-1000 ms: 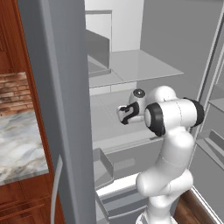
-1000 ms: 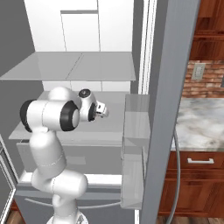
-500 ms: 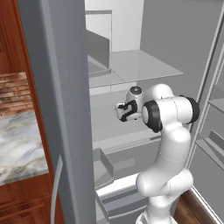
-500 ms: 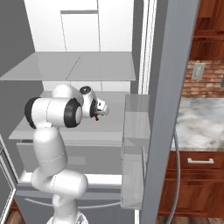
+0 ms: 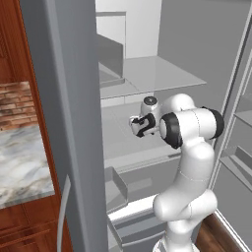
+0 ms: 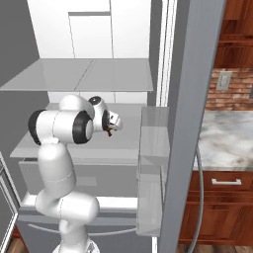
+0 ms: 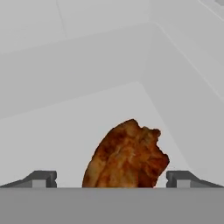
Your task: Place one mushroom and one chicken drumstick in each tupperware on the nearby counter, to pack two identical lunches.
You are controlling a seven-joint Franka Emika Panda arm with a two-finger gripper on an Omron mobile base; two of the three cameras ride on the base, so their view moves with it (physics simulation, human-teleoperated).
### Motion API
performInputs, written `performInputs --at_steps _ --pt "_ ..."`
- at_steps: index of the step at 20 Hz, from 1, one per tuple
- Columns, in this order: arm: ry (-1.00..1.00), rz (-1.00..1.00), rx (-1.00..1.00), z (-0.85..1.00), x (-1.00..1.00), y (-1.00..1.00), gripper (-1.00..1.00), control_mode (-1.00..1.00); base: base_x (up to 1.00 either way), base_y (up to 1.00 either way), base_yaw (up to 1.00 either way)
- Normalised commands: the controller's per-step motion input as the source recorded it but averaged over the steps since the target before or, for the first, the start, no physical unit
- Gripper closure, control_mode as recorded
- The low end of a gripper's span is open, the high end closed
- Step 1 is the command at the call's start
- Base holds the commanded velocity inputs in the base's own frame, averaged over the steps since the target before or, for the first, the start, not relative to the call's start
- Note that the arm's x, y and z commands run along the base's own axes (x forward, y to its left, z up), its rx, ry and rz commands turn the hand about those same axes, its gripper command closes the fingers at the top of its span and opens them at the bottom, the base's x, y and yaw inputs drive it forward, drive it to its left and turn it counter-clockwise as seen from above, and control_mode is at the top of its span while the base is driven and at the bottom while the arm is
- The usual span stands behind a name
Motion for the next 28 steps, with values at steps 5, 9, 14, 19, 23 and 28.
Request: performInputs --at_steps 5,9,14,19,23,28 --pt "0.0 -0.03 0.0 -0.62 -0.77 0.0 -1.0 -1.0 0.0 0.0 0.0" --pt "0.0 -0.01 0.0 -0.56 -0.72 0.0 -1.0 -1.0 0.0 0.0 0.0" --pt "0.0 0.0 0.0 -0.46 -0.05 0.0 -1.0 -1.0 0.0 0.0 0.0" --pt "0.0 -0.01 0.0 -0.5 0.08 0.0 -1.0 -1.0 0.0 0.0 0.0" --pt "0.0 -0.01 0.0 -0.56 0.0 0.0 1.0 -1.0 0.0 0.0 0.0" --pt "0.0 -0.02 0.0 -0.62 -0.04 0.0 1.0 -1.0 0.0 0.0 0.0"
